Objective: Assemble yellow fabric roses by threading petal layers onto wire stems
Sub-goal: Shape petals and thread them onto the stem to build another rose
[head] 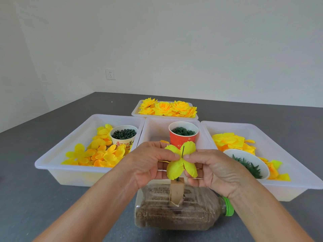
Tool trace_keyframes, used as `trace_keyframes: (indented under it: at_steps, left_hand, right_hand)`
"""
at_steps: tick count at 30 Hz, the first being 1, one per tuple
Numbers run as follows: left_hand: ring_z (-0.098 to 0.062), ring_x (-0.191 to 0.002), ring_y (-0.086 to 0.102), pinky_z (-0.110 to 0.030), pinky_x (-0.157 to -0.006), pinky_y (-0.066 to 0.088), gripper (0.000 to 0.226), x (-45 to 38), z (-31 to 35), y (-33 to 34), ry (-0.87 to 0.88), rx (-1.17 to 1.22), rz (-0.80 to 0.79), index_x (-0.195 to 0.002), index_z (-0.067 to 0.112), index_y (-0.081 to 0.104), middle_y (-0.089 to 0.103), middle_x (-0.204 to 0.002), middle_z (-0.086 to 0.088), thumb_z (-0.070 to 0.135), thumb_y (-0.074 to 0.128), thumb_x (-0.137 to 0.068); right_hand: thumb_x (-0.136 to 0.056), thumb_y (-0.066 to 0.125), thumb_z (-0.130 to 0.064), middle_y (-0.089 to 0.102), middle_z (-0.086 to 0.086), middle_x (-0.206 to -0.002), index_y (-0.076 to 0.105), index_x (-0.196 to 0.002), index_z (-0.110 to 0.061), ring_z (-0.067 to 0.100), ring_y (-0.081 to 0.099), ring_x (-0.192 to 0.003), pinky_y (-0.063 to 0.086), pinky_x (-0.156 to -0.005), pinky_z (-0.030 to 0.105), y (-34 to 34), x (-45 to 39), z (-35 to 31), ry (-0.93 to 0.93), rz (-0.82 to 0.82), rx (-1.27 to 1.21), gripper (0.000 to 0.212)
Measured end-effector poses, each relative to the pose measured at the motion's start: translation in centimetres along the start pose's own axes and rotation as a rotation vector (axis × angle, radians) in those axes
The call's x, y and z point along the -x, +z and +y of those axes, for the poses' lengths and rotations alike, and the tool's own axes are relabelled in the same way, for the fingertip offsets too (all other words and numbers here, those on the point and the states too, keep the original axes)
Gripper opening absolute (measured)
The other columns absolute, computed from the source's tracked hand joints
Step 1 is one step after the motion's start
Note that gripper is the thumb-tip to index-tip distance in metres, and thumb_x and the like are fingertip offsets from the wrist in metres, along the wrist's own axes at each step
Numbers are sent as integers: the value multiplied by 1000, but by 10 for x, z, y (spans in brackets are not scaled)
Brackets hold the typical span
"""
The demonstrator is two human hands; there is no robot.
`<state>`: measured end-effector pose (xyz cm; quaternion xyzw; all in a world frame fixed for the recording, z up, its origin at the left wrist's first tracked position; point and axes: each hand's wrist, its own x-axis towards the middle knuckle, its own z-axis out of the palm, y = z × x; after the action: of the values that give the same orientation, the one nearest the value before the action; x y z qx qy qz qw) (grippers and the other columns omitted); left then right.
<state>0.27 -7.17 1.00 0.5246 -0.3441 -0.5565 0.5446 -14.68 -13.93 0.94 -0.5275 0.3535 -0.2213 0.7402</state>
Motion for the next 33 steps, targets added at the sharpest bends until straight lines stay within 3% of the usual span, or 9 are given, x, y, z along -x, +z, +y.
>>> trace_keyframes:
  at_steps: [6,11,16,26,30,33]
  left_hand:
    - [-20,-62,64,-37,-67,56,31,1,-9,-2,11,-81,59,-109,3,59,69,-80,-10,-5,64,-79]
    - [-15,-56,64,-29,-54,56,22,1,-15,-3,-12,-86,51,-100,6,60,70,-73,-6,-4,64,-80]
    - [-16,-56,65,-28,-52,55,24,1,-15,-4,-6,-75,38,-98,7,60,70,-71,-5,-7,64,-78]
    - [-20,-61,64,-30,-57,55,32,-1,-20,-6,-3,-131,51,-105,4,61,69,-75,-6,-8,66,-76]
    - [-19,-58,64,-27,-51,55,30,0,-23,-8,-27,-141,49,-103,5,60,69,-72,-6,-7,67,-76]
    - [-18,-55,65,-26,-48,53,26,1,-23,-10,-37,-143,46,-96,8,60,69,-69,-5,-6,68,-76]
  right_hand:
    - [-80,63,-1,63,8,-58,64,-101,0,13,57,-45,47,-43,23,-1,0,10,1,30,77,21]
    - [-81,63,-4,62,8,-54,62,-86,-3,13,58,-45,46,-42,23,1,2,14,36,44,74,5]
    - [-82,62,-4,59,7,-51,61,-78,-5,13,56,-42,44,-41,23,2,1,17,53,61,68,4]
    - [-80,63,-3,63,9,-60,64,-87,-4,16,58,-48,45,-43,24,1,-2,22,58,83,118,8]
    - [-76,68,-4,64,9,-64,65,-94,-3,16,58,-53,46,-45,24,0,-5,25,30,127,172,19]
    - [-74,69,-5,65,6,-63,66,-87,-8,16,58,-53,45,-45,23,-1,-6,25,25,121,181,14]
